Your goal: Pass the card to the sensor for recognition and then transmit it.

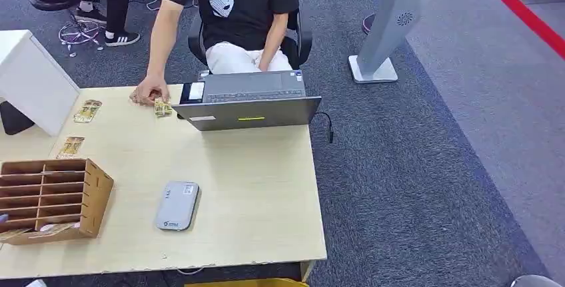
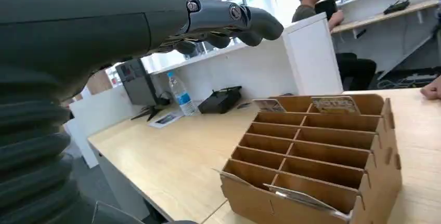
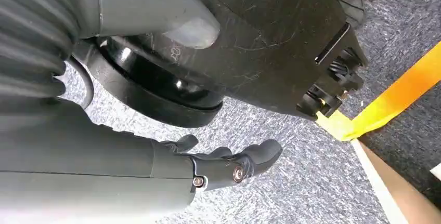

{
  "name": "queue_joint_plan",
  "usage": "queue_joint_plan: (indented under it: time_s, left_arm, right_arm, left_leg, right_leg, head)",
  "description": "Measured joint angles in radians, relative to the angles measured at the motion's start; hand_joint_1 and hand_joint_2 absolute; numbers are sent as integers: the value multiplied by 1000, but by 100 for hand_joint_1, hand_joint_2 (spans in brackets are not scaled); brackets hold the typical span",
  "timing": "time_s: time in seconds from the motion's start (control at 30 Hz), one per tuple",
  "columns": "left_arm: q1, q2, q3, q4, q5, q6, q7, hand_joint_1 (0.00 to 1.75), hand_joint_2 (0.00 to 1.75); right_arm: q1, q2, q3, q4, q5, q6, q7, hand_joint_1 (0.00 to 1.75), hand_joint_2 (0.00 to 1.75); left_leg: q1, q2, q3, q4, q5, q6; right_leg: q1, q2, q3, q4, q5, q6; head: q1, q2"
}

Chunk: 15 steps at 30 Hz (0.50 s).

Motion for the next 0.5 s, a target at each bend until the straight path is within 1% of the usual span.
queue_joint_plan:
  time_s: [0.07, 0.13, 0.23, 0.37, 0.5]
  left_arm:
    - [-8, -8, -9, 12, 2, 0, 0, 0, 175]
    - [-25, -16, -17, 24, 26, -1, -6, 0, 175]
    - [-61, -40, -21, 52, 54, -1, -47, 0, 175]
    - [-122, -91, -29, 75, 5, -26, -64, 0, 175]
    - [-169, -114, -46, 85, -4, -43, -64, 0, 175]
  right_arm:
    - [1, -1, 0, -3, 3, 0, 3, 0, 175]
    - [2, -3, 0, -7, 9, -2, 8, 0, 175]
    - [7, -5, 0, -16, 14, -14, 23, 0, 175]
    - [35, -16, -8, -50, 0, -42, 48, 0, 175]
    - [49, -25, -14, -78, -3, -40, 50, 0, 175]
  left_leg:
    - [0, 0, 0, 0, 0, 0]
    - [0, 0, 0, 0, 0, 0]
    - [0, -1, 0, 0, 0, 0]
    - [0, -2, 0, 0, 0, 0]
    - [0, -2, 0, 0, 0, 0]
  right_leg:
    - [0, 0, 0, 0, 0, 0]
    - [0, 0, 0, 0, 0, 0]
    - [0, -1, 0, 0, 0, 0]
    - [0, -2, 0, 0, 0, 0]
    - [0, -2, 0, 0, 0, 0]
  head:
    - [0, 0]
    - [0, 0]
    - [0, 0]
    - [0, 0]
    - [0, 0]
